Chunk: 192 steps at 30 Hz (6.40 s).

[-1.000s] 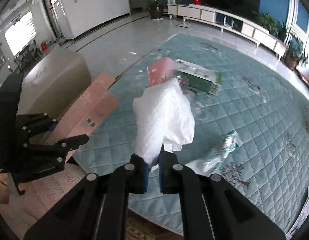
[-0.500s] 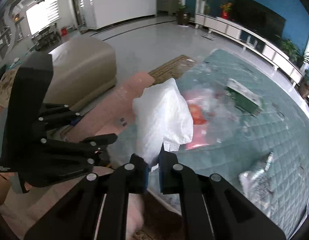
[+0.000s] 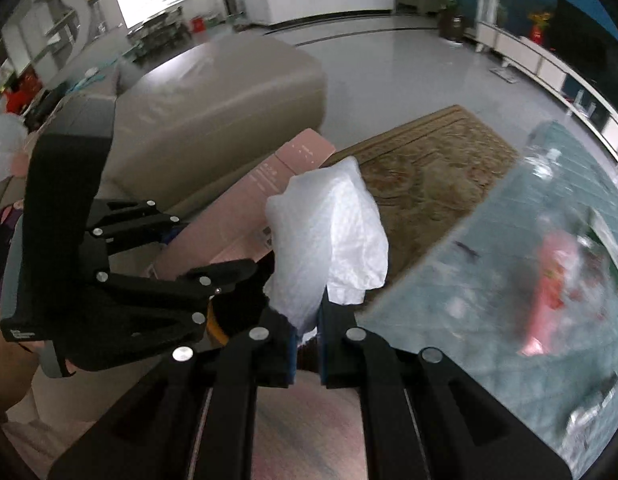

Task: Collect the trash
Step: 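Carry the pink box and white tissue with both tools over the bin, then open both tools to drop the pink box and tissue into the bin, then move both tools back over the mattress toward the remaining trash, then grasp the strawberry-print bag with the left tool while the right grasps the teal wrapper, then carry the strawberry bag and teal wrapper with both tools over the bin, then open both tools to drop the bag and wrapper into the bin, then move both tools back over the mattress toward the milk carton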

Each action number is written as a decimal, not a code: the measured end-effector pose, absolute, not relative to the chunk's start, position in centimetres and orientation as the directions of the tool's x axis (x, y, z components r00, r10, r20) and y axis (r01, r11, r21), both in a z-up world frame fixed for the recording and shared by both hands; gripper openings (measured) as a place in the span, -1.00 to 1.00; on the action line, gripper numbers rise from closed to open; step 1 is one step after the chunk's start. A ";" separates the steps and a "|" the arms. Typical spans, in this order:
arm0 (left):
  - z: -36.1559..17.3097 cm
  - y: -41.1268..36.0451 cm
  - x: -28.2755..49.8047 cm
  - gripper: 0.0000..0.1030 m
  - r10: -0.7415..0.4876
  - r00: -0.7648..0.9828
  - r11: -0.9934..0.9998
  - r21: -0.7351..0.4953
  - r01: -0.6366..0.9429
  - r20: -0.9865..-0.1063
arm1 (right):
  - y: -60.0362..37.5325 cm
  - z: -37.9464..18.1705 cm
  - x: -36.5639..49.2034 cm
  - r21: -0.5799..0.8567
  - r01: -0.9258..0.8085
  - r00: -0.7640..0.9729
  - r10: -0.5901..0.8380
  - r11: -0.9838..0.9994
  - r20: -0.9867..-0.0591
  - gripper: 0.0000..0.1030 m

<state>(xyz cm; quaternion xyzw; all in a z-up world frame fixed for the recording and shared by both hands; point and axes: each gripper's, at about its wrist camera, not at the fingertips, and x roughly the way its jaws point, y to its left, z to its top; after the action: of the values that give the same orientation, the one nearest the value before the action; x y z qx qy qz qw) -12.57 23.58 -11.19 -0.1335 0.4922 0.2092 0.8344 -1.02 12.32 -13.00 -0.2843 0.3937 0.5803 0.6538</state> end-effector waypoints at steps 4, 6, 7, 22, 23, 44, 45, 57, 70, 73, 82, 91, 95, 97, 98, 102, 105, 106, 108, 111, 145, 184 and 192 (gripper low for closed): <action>-12.8 26.4 -14.7 -0.23 0.243 0.387 0.845 -0.002 -0.535 -0.889 | 15.6 -14.6 -2.6 0.096 -0.987 -0.023 0.488 0.125 -0.873 -0.85; -13.7 27.5 -15.6 -0.23 0.246 0.373 0.829 -0.005 -0.559 -0.895 | 17.1 -15.6 -3.3 0.093 -0.990 -0.033 0.465 0.107 -0.885 -0.85; -14.0 28.0 -15.8 -0.23 0.245 0.368 0.825 -0.007 -0.566 -0.897 | 17.5 -15.8 -3.4 0.089 -0.991 -0.033 0.456 0.103 -0.890 -0.85; -18.4 31.5 -16.0 -0.08 0.219 0.286 0.778 -0.010 -0.628 -0.933 | 21.0 -20.4 -5.3 0.108 -0.992 -0.084 0.316 0.059 -0.945 -0.45; -18.4 31.6 -16.0 0.02 0.226 0.283 0.777 -0.003 -0.630 -0.932 | 21.1 -20.3 -5.4 0.090 -0.994 -0.068 0.324 0.055 -0.944 -0.34; -15.8 30.1 -15.1 0.67 0.232 0.315 0.795 -0.008 -0.607 -0.920 | 16.8 -16.2 -3.6 0.074 -0.989 -0.013 0.432 0.125 -0.902 0.58; -15.3 29.6 -14.6 0.69 0.231 0.327 0.802 -0.010 -0.597 -0.916 | 15.9 -15.5 -3.1 0.057 -0.988 0.012 0.447 0.141 -0.895 0.62; -11.1 20.2 -4.3 0.88 0.236 0.402 0.915 0.063 -0.399 -0.885 | 1.3 -10.3 6.2 -0.044 -0.910 0.267 0.499 0.413 -0.824 0.90; -10.5 10.5 7.0 0.88 0.156 0.448 0.970 0.052 -0.236 -0.880 | -11.2 -12.9 18.5 -0.101 -0.678 0.476 0.330 0.728 -0.815 0.89; -10.9 9.2 8.7 0.88 0.147 0.446 0.974 0.052 -0.219 -0.883 | -11.9 -14.1 20.3 -0.117 -0.655 0.483 0.294 0.746 -0.825 0.89; -12.6 8.4 12.4 0.88 0.125 0.411 0.975 0.034 -0.221 -0.903 | -13.0 -16.6 24.3 -0.054 -0.614 0.436 0.282 0.787 -0.854 0.89; -13.7 8.4 13.6 0.88 0.080 0.404 0.975 -0.013 -0.222 -0.911 | -12.7 -17.9 25.7 -0.008 -0.615 0.386 0.292 0.789 -0.875 0.89; -13.8 8.1 14.2 0.53 0.088 0.414 0.976 -0.004 -0.216 -0.906 | -12.3 -18.4 25.7 0.004 -0.631 0.358 0.295 0.776 -0.886 0.51; -13.9 8.1 14.3 -0.14 0.082 0.409 0.977 -0.009 -0.215 -0.909 | -12.1 -18.9 25.9 0.030 -0.641 0.316 0.299 0.767 -0.900 -0.47; -13.8 8.1 14.4 -0.24 0.092 0.413 0.975 -0.002 -0.221 -0.906 | -12.2 -18.8 25.7 0.024 -0.640 0.326 0.299 0.768 -0.897 -0.48; -13.5 8.6 14.0 -0.75 0.028 0.421 0.972 -0.074 -0.224 -0.907 | -12.1 -18.1 24.7 -0.001 -0.655 0.356 0.307 0.756 -0.883 -0.49; -13.2 8.8 13.4 -0.77 0.030 0.434 0.972 -0.076 -0.224 -0.900 | -12.1 -17.4 23.9 0.003 -0.667 0.356 0.322 0.745 -0.877 -0.49; -12.9 8.8 13.1 -0.77 0.032 0.441 0.972 -0.075 -0.224 -0.897 | -12.1 -17.0 23.6 0.002 -0.669 0.359 0.327 0.743 -0.874 -0.49; -12.6 9.0 12.7 -0.77 0.036 0.447 0.971 -0.075 -0.227 -0.894 | -12.0 -16.3 22.9 0.021 -0.686 0.345 0.351 0.728 -0.871 -0.49; -11.9 9.3 11.7 -0.77 0.038 0.456 0.970 -0.077 -0.231 -0.889 | -11.4 -15.2 21.5 0.029 -0.717 0.339 0.385 0.697 -0.858 -0.49; -15.9 29.4 -14.8 -0.76 0.003 0.412 0.800 -0.246 -0.548 -0.911 | 16.4 -17.0 -1.9 0.141 -0.990 -0.117 0.400 0.031 -0.909 -0.48; -16.1 31.2 -13.0 0.61 0.095 0.337 0.814 -0.121 -0.568 -0.937 | 15.7 -15.7 -0.2 0.068 -0.989 -0.003 0.434 0.135 -0.901 0.81; -12.7 26.5 -7.2 0.88 0.105 0.382 0.882 -0.092 -0.463 -0.918 | 10.7 -12.5 4.7 0.025 -0.964 0.110 0.485 0.264 -0.868 0.90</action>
<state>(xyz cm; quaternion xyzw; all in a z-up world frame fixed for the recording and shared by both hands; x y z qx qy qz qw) -7.17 26.52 -12.66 -0.1696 0.5278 0.1746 0.8138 4.71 10.71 -12.52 -0.2957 0.4055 0.5298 0.6837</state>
